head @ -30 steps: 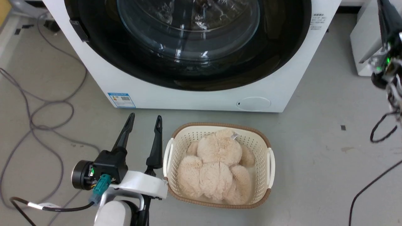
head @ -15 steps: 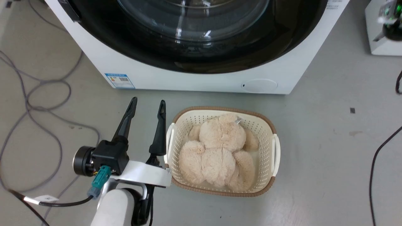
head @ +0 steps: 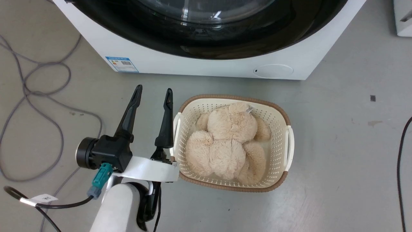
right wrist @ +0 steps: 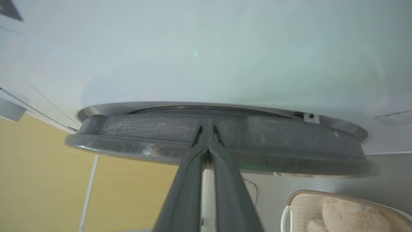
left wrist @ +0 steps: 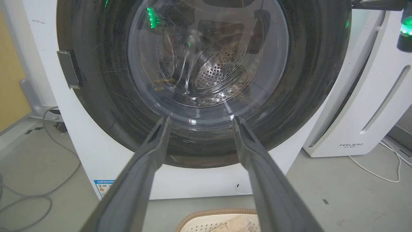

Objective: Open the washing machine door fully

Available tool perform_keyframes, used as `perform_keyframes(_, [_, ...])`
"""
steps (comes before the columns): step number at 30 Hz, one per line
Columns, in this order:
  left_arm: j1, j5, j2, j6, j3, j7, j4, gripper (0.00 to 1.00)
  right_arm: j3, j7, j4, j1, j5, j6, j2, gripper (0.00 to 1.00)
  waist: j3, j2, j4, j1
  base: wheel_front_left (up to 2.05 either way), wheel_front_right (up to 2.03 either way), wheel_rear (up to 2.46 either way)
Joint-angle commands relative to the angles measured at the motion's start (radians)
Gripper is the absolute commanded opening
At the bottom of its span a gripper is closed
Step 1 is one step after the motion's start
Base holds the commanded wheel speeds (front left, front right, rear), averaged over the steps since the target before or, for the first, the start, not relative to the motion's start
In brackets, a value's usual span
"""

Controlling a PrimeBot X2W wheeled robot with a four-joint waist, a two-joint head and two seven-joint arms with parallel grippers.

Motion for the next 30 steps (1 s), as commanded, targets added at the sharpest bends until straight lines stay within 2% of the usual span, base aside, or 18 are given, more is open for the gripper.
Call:
perform_keyframes(1, [-0.020, -0.007, 0.002, 0.003, -0.008, -0.010, -0.002, 1.00, 0.044, 0.018, 0.033, -0.059, 0.049, 0.001, 0.007, 0.00, 0.010, 0.0000, 0.003, -0.0001, 0.00, 0.00, 0.00])
perform_keyframes(5, [-0.032, -0.014, 0.001, 0.004, -0.015, -0.017, -0.001, 1.00, 0.119, 0.060, 0.066, -0.107, 0.091, 0.001, 0.022, 0.00, 0.024, 0.0000, 0.008, -0.0001, 0.00, 0.00, 0.00])
perform_keyframes(17, [-0.031, -0.021, 0.001, 0.010, -0.019, -0.017, 0.011, 1.00, 0.189, 0.154, 0.066, -0.068, 0.072, 0.001, 0.085, 0.00, 0.011, 0.0000, 0.006, -0.0001, 0.00, 0.00, 0.00])
perform_keyframes(18, [-0.031, -0.021, 0.001, 0.010, -0.019, -0.017, 0.014, 1.00, 0.203, 0.129, 0.066, -0.066, 0.049, 0.001, 0.085, 0.00, 0.005, 0.0000, 0.005, -0.0001, 0.00, 0.00, 0.00])
perform_keyframes(21, [-0.026, -0.021, 0.001, 0.008, -0.021, -0.017, 0.022, 1.00, 0.210, 0.113, 0.052, -0.052, 0.031, 0.001, 0.095, 0.00, -0.011, 0.0000, 0.007, -0.0001, 0.00, 0.00, 0.00])
perform_keyframes(25, [-0.014, -0.017, 0.001, 0.006, -0.020, -0.017, 0.035, 1.00, 0.199, 0.184, 0.023, 0.009, 0.058, 0.001, 0.090, 0.00, -0.044, 0.0000, 0.010, -0.0001, 0.00, 0.00, 0.00])
perform_keyframes(30, [0.015, -0.009, 0.001, 0.000, -0.015, -0.017, 0.055, 1.00, 0.196, 0.197, -0.035, 0.085, 0.065, 0.001, 0.078, 0.00, -0.097, 0.0000, 0.015, -0.0001, 0.00, 0.00, 0.00])
